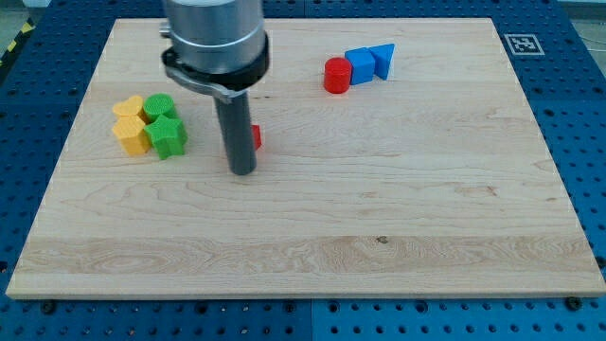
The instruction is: Push red star into green star
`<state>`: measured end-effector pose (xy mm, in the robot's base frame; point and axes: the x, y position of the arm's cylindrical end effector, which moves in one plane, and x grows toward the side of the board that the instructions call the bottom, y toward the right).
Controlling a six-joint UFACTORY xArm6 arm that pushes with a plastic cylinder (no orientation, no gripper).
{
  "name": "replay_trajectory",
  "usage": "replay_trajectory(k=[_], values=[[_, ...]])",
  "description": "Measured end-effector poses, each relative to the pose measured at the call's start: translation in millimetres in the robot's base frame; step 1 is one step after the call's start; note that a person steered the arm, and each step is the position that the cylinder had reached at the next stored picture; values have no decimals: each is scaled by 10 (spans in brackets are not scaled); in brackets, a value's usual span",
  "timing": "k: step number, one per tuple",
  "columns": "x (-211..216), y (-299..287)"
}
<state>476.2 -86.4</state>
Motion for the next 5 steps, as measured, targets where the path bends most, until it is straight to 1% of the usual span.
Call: replay_trajectory(k=[1, 2, 4, 5], values=[[44, -35], [236, 73], [-62, 414], [-127, 373]])
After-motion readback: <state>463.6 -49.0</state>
